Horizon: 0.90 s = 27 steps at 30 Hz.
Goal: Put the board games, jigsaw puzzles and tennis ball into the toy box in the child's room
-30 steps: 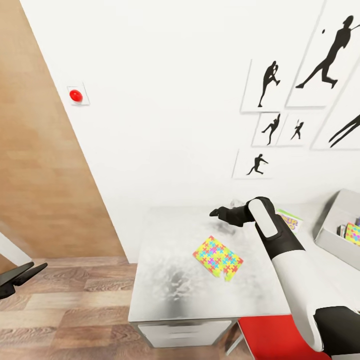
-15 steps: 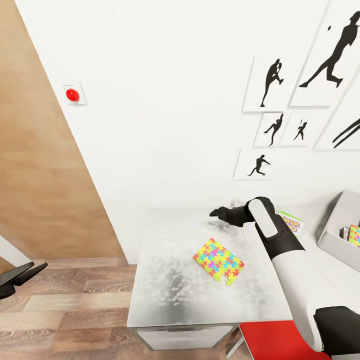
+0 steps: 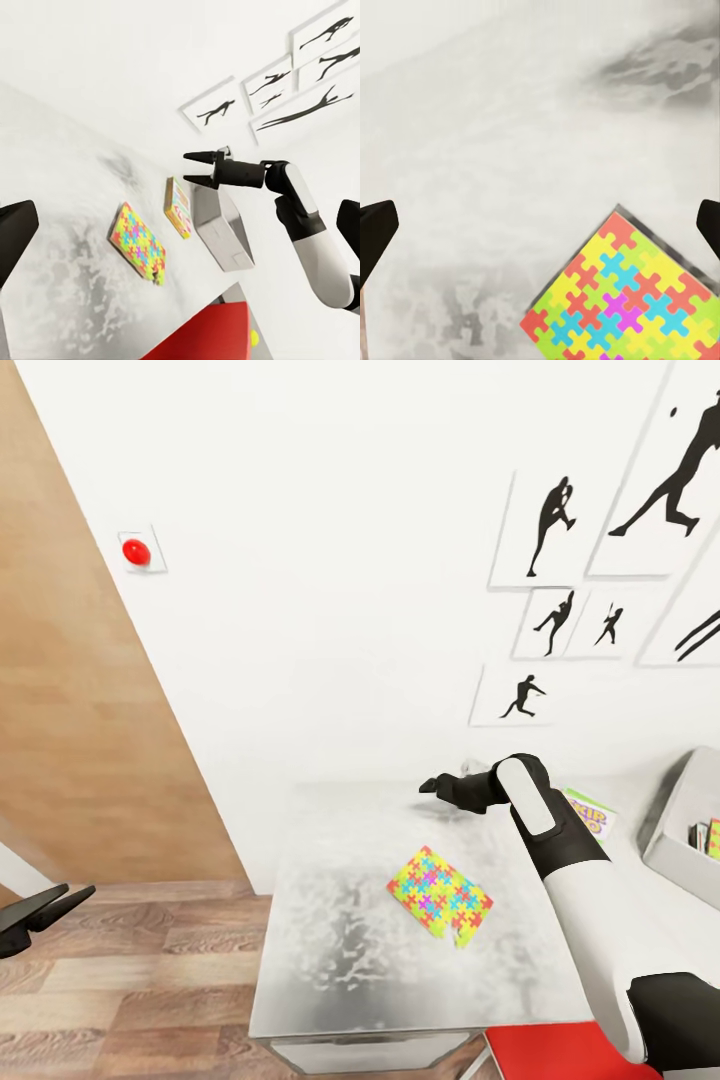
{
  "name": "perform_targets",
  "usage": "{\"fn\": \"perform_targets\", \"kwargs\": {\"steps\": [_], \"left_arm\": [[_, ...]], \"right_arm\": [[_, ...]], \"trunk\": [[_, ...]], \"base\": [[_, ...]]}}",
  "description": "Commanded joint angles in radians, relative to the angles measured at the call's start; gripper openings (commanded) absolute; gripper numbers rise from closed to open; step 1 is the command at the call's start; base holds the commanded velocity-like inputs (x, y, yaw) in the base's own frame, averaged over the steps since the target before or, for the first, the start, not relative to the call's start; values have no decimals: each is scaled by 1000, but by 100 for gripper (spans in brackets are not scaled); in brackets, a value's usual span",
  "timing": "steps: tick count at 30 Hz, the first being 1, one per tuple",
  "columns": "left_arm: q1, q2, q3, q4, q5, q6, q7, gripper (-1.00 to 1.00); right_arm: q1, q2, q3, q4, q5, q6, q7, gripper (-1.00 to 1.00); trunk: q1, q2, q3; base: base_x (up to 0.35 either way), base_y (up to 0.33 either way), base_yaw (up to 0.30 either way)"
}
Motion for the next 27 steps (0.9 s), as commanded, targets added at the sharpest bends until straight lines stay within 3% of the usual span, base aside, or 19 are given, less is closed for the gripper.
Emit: {"fn": "perform_targets", "kwargs": {"steps": [1, 13, 27], "left_arm": [[-1, 0, 0, 0, -2, 11, -4, 100], [-1, 1, 0, 0, -2, 11, -4, 100], [-1, 1, 2, -6, 2, 12, -4, 100]], "right_arm": [[-1, -1, 3, -1, -10, 1, -10, 100], [-1, -1, 3, -1, -11, 1, -10, 100], [-1, -1, 7, 25, -10, 1, -11, 100]], "trunk": [[1, -2, -2], [1, -2, -2], [1, -2, -2]], "base": [[39, 0, 0], [105, 0, 0], [10, 0, 0]]}}
